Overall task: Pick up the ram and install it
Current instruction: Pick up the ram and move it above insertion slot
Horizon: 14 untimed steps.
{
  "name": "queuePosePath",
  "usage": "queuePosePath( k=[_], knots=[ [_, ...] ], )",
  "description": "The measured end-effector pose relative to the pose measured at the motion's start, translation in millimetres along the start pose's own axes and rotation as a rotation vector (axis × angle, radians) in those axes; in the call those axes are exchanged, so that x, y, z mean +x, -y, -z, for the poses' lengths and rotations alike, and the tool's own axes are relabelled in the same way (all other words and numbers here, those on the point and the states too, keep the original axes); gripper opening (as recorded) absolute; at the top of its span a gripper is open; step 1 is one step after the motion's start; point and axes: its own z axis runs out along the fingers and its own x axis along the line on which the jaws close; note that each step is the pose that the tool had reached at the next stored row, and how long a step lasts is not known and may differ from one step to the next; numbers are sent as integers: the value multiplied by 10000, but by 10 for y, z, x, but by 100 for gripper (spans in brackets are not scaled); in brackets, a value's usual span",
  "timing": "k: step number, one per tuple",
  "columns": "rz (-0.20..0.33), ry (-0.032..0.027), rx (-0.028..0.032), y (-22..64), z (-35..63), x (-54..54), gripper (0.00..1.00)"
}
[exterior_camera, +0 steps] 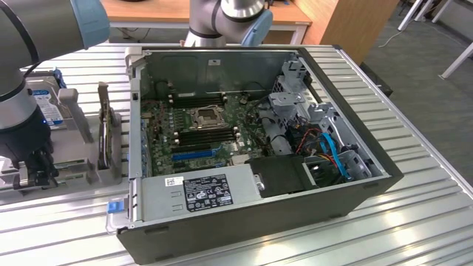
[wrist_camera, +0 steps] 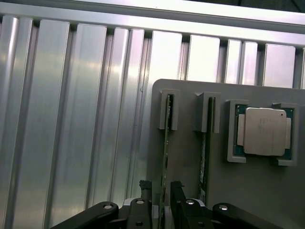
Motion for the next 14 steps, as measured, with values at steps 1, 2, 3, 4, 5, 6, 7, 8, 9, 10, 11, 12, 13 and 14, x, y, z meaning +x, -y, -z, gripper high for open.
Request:
queuePosePath(
  k=[1, 2, 3, 4, 5, 6, 7, 8, 9, 10, 11, 12, 13, 14],
  knots=[
    [0, 0, -1, 7, -1, 1, 30],
    [0, 0, -1, 15, -2, 1, 30],
    [0, -1, -2, 22, -2, 2, 30],
    [0, 0, -1, 29, -4, 3, 30],
    [0, 1, -1, 36, -6, 3, 30],
    [0, 1, -1, 43, -8, 3, 30],
    [0, 0, -2, 49, -8, 4, 30],
    [0, 0, -1, 54, -10, 5, 30],
    [-1, 1, 0, 58, -12, 4, 30],
    [-2, 0, -1, 58, -12, 5, 30],
    [-2, 0, -2, 58, -12, 5, 30],
    [0, -1, -3, 59, -11, 5, 30],
    [0, 0, -2, 60, -12, 5, 30],
    [-1, 1, -1, 61, -12, 5, 30]
  ],
)
